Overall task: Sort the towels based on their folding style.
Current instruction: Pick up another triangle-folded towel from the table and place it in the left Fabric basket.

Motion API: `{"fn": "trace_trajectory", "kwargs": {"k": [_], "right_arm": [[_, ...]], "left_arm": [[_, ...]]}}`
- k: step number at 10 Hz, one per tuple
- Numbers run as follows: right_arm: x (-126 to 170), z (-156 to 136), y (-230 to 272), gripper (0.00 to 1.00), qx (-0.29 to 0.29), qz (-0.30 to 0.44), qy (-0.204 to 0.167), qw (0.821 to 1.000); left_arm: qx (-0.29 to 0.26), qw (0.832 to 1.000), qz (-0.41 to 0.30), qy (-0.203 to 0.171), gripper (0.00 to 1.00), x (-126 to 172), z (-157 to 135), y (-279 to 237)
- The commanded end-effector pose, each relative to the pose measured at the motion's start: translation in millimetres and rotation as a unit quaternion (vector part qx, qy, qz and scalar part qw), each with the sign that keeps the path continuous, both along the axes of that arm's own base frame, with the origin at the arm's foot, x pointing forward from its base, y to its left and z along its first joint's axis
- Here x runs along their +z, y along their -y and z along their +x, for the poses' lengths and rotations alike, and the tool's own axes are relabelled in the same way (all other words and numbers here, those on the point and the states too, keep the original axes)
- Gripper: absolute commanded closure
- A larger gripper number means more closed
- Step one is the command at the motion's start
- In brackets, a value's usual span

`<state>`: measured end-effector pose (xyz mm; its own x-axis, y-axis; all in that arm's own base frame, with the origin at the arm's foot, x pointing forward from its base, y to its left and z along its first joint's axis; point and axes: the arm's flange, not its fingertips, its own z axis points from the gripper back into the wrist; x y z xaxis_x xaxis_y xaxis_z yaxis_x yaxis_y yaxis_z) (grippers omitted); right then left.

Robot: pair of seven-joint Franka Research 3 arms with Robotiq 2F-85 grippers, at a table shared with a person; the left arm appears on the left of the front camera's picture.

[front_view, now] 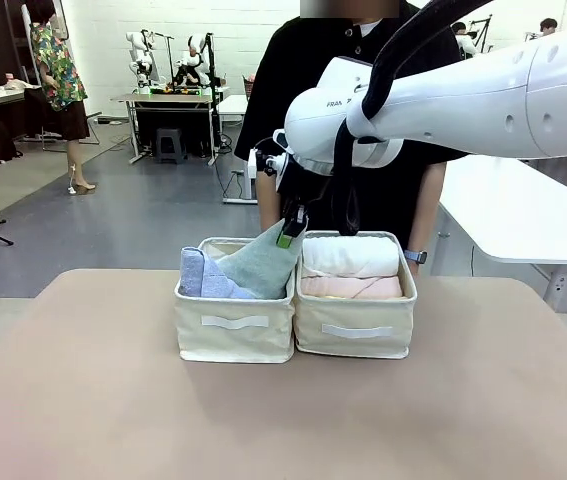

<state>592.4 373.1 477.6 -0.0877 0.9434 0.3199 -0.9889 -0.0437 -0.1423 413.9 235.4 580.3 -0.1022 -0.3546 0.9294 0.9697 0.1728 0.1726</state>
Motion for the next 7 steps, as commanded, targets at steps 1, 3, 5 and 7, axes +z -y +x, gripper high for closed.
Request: {"fn": "trace_trajectory", "kwargs": {"k": [1, 3, 5, 7], "right_arm": [[-6.5, 9.4, -13.0, 0.81, -0.001, 0.0, -0.008, 1.0], [-15.3, 12.4, -23.8, 0.81, 0.003, -0.001, -0.016, 1.0], [-22.5, 14.8, -31.8, 0.81, 0.001, 0.004, -0.027, 1.0], [-23.2, 15.9, -33.3, 0.81, -0.002, 0.007, -0.036, 0.999]], "left_arm": [[0.002, 1.0, 0.009, 0.0, 0.0, -1.2, -3.5, 0.3], [0.002, 1.0, 0.009, 0.0, 0.0, -1.2, -3.5, 0.3], [0.002, 1.0, 0.009, 0.0, 0.0, -1.2, -3.5, 0.3], [0.002, 1.0, 0.009, 0.0, 0.0, -1.2, -3.5, 0.3]]}}
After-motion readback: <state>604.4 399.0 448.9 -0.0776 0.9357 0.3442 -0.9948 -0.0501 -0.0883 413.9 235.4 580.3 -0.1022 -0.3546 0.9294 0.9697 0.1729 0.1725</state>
